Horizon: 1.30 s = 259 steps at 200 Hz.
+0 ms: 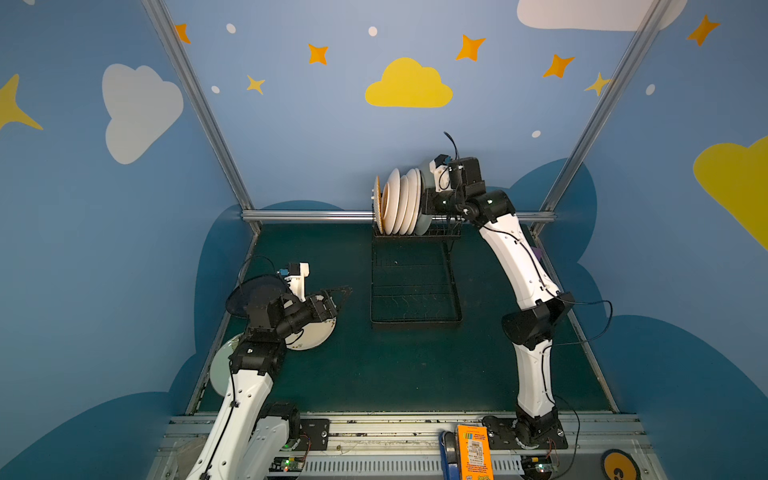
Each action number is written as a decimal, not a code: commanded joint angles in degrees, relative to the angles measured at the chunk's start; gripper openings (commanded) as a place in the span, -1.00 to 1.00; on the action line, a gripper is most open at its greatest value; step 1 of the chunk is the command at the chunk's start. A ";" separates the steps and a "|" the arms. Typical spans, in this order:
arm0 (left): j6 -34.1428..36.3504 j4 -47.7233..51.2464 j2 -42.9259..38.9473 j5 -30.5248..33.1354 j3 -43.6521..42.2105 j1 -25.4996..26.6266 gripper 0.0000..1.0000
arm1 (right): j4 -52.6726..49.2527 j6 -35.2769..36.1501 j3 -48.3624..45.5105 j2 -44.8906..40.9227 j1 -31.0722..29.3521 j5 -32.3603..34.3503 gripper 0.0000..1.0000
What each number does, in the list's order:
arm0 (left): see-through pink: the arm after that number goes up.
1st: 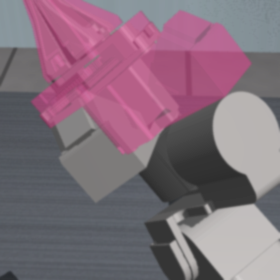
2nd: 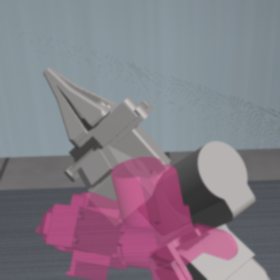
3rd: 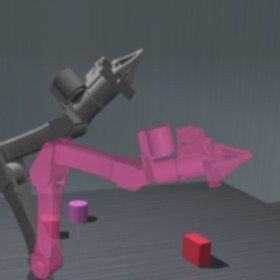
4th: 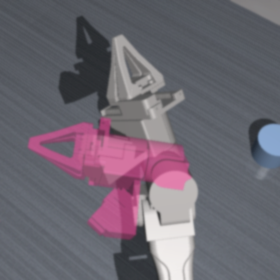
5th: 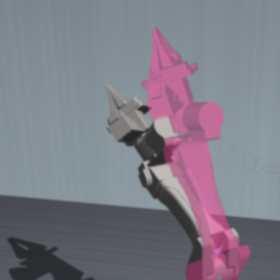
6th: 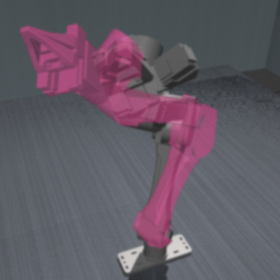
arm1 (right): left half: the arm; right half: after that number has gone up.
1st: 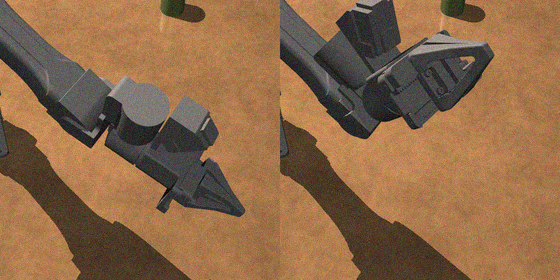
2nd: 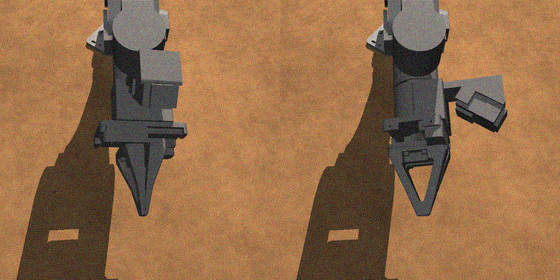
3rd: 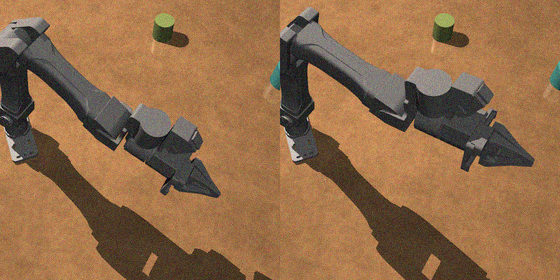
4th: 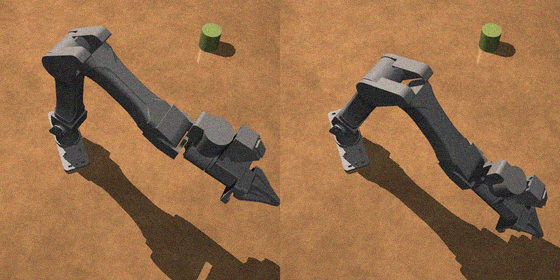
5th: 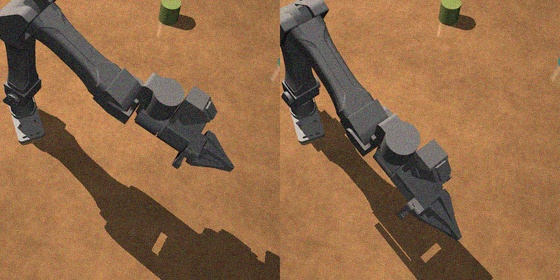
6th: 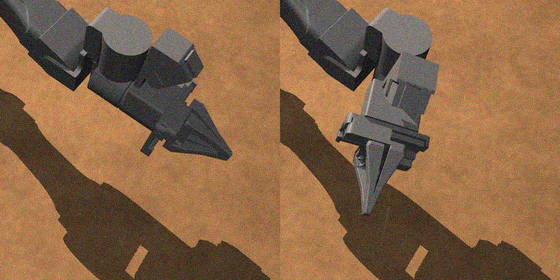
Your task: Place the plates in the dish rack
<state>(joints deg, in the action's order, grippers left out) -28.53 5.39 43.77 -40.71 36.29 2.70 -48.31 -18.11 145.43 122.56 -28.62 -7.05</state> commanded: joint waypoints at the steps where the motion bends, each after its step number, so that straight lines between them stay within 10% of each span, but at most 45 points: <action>1: -0.39 2.40 -0.56 1.35 0.25 0.23 1.00 | 3.56 2.10 2.78 0.03 -0.50 2.22 -1.00; 171: -6.18 1.95 -0.31 7.09 0.36 0.22 1.00 | 7.49 3.80 -1.34 0.79 -1.60 -0.46 -1.00; 259: -6.87 1.47 0.04 8.45 -0.35 0.21 1.00 | 8.44 5.01 -4.75 -0.52 -3.75 12.45 -1.00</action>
<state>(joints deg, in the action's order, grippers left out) -35.42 7.55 43.51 -33.04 36.29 2.76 -43.88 -14.24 142.54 123.72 -31.83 1.67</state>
